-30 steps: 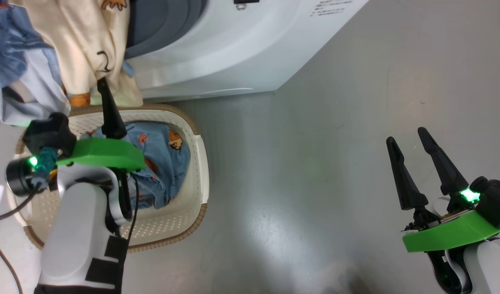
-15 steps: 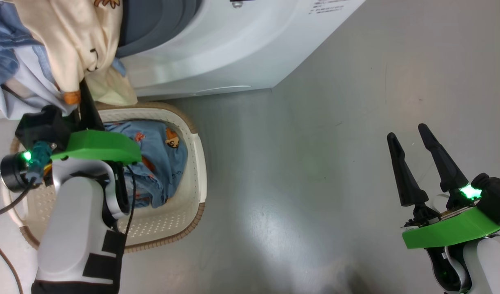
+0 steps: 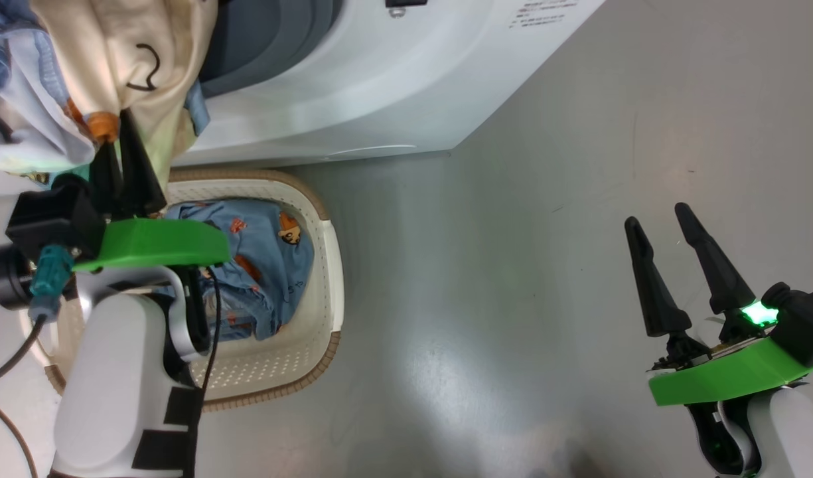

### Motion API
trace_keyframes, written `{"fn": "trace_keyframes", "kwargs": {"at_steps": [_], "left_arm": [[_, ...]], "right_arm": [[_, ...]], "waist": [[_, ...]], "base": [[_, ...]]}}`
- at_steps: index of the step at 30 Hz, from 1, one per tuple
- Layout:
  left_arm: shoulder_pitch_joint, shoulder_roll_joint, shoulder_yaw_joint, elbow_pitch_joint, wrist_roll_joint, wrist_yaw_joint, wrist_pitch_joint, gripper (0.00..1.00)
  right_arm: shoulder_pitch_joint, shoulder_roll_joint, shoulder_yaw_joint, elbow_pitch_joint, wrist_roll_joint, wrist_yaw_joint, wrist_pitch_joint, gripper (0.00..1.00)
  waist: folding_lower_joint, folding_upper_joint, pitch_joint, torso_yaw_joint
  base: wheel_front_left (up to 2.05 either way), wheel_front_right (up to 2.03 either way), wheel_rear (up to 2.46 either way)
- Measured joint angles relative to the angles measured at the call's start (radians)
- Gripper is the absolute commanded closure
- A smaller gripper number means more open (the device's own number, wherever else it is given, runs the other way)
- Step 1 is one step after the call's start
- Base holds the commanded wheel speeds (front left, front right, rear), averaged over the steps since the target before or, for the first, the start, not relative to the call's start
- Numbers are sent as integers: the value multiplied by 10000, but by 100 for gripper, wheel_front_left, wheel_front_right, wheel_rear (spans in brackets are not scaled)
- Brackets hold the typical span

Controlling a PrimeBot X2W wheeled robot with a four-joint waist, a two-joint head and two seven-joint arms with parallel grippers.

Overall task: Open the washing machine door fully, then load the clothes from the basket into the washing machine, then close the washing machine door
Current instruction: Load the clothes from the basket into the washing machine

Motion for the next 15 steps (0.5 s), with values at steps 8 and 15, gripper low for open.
{"fn": "trace_keyframes", "kwargs": {"at_steps": [8,15], "left_arm": [[-895,290,268,685,439,-282,0,100],[-2298,685,412,1973,552,-418,0,100]], "right_arm": [[-58,240,291,159,58,-2,2,0],[-35,426,355,301,98,0,2,0]], "waist": [[0,0,-130,-316],[0,0,-299,-727]], "base": [[0,0,0],[0,0,0]]}}
